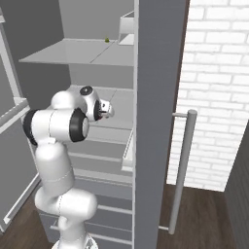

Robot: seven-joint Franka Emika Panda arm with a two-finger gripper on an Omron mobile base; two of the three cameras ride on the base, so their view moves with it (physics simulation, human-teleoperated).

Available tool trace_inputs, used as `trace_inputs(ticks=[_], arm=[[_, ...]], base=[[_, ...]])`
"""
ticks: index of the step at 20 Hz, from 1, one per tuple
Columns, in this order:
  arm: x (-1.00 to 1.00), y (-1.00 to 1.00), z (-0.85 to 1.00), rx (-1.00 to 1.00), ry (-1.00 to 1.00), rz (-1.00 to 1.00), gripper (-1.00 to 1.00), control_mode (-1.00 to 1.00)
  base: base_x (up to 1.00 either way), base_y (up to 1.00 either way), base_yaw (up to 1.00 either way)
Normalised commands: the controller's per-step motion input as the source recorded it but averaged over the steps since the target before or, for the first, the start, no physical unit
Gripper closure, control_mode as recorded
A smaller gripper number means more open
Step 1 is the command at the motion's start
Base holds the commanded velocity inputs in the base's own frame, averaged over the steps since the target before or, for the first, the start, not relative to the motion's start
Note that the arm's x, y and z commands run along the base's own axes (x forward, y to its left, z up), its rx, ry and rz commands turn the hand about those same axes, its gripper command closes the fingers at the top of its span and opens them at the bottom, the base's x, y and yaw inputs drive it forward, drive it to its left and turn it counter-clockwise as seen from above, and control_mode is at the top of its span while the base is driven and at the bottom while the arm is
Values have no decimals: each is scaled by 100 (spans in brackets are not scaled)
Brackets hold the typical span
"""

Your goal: Take the strawberry from the fridge and place it on top of the pancake, located on the dining counter.

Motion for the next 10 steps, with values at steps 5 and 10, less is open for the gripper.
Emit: trace_inputs(ticks=[5, 10], arm=[[15, 0, -32, 0, 0, 0, -100, -100], [1, 0, -29, 1, 3, 0, 100, -100]], base=[[0, 0, 0], [0, 0, 0]])
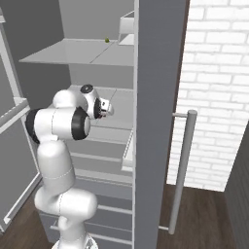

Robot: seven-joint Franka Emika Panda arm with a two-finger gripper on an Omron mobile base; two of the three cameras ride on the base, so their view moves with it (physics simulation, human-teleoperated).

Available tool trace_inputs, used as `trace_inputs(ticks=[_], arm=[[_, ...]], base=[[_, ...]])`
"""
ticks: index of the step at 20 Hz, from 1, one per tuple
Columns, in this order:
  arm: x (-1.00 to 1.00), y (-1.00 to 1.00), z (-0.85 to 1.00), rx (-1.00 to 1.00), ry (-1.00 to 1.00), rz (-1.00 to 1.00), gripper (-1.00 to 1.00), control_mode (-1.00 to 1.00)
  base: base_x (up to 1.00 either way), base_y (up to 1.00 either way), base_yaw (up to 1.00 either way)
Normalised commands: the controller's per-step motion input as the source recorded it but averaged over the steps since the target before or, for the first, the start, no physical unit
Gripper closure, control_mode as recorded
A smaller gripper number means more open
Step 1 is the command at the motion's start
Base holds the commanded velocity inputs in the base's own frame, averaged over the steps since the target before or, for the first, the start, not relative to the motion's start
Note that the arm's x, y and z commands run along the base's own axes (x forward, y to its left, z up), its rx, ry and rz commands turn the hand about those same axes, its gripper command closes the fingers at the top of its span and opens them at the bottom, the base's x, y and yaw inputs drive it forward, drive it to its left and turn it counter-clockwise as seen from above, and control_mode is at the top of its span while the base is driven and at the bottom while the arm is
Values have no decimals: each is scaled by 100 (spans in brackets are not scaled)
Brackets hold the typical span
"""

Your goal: Take the strawberry from the fridge and place it on top of the pancake, located on the dining counter.

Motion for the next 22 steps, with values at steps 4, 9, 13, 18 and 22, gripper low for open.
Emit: trace_inputs(ticks=[4, 9, 13, 18, 22], arm=[[-4, 0, -5, 0, 2, 0, 100, -100], [-77, 0, 59, -1, -11, 0, 100, -100], [-100, 0, 91, 0, -15, 3, 100, -100], [-100, 0, 100, 0, -3, 0, 100, -100], [-97, 0, 100, 0, 0, 0, 100, -100]], base=[[0, 0, 0], [0, 0, 0], [0, 0, 0], [0, 0, 0], [0, 0, 0]])
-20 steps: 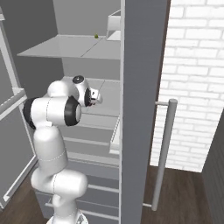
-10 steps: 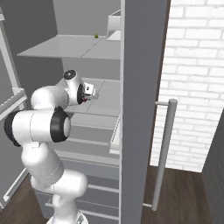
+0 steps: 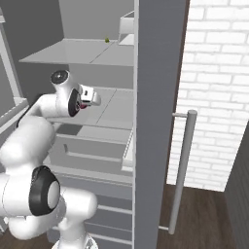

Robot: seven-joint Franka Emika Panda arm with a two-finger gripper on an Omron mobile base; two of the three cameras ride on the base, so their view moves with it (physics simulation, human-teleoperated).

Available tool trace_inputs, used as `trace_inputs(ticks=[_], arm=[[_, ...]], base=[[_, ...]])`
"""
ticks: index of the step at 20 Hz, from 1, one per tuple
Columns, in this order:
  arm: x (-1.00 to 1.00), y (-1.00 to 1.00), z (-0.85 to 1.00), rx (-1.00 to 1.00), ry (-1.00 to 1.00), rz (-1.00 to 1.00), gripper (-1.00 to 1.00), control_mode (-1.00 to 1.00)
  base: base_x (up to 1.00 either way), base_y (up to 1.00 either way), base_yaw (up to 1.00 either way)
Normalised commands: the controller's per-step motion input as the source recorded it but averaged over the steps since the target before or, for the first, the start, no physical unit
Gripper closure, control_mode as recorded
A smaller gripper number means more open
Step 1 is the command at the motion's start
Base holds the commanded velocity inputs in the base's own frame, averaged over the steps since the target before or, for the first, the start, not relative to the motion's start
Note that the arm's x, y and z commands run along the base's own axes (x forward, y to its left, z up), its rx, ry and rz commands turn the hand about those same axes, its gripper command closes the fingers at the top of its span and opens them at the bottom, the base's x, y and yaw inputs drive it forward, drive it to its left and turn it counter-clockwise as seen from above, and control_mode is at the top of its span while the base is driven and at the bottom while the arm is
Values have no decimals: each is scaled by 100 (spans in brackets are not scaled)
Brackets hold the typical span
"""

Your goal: Take the strawberry from the fridge and place it on top of the pancake, located on the dining counter.

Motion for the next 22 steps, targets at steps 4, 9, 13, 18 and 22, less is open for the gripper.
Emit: trace_inputs(ticks=[4, 9, 13, 18, 22], arm=[[-100, 0, 64, 0, 0, 0, 100, -100], [-100, 0, 1, 0, 0, 0, 100, -100], [-68, 0, 28, 0, 0, -1, 100, -100], [-38, 0, 50, 0, 0, 0, 100, -100], [-36, 0, 36, 0, 0, 0, 100, -100]], base=[[0, 0, 0], [0, 0, 0], [0, 0, 0], [0, 0, 0], [0, 0, 0]])
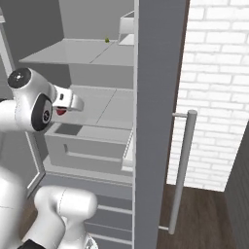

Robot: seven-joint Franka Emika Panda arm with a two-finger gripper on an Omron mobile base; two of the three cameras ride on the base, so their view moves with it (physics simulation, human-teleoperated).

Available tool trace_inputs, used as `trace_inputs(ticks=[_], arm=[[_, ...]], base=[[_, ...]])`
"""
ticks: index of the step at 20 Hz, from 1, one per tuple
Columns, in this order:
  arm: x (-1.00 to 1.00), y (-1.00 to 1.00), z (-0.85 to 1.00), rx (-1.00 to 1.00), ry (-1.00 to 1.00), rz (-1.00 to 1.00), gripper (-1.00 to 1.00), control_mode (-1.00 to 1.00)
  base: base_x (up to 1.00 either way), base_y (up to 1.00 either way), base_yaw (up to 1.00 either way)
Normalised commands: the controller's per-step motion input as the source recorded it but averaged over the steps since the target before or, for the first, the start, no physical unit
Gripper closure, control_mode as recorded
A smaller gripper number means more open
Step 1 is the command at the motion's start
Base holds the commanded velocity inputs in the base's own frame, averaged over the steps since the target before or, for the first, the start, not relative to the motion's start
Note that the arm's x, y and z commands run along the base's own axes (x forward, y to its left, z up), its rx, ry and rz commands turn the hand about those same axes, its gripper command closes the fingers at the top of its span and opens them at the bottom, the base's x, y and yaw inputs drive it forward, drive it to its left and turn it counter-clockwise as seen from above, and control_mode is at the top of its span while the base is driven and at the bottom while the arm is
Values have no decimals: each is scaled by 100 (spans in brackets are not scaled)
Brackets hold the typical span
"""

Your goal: Take the strawberry from the fridge and place it on top of the pancake, located on the dining counter.

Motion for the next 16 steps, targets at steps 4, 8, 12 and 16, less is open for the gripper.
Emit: trace_inputs(ticks=[4, 8, 12, 16], arm=[[-25, 0, 21, 0, 0, 0, 100, 100], [0, 0, 0, 0, 0, 0, 100, 100], [0, 0, 0, 0, 0, 0, 100, 100], [0, 0, 0, 0, 0, 0, 100, 100]], base=[[-8, 0, 0], [-57, 0, 0], [-100, -7, 0], [-100, -28, 1]])
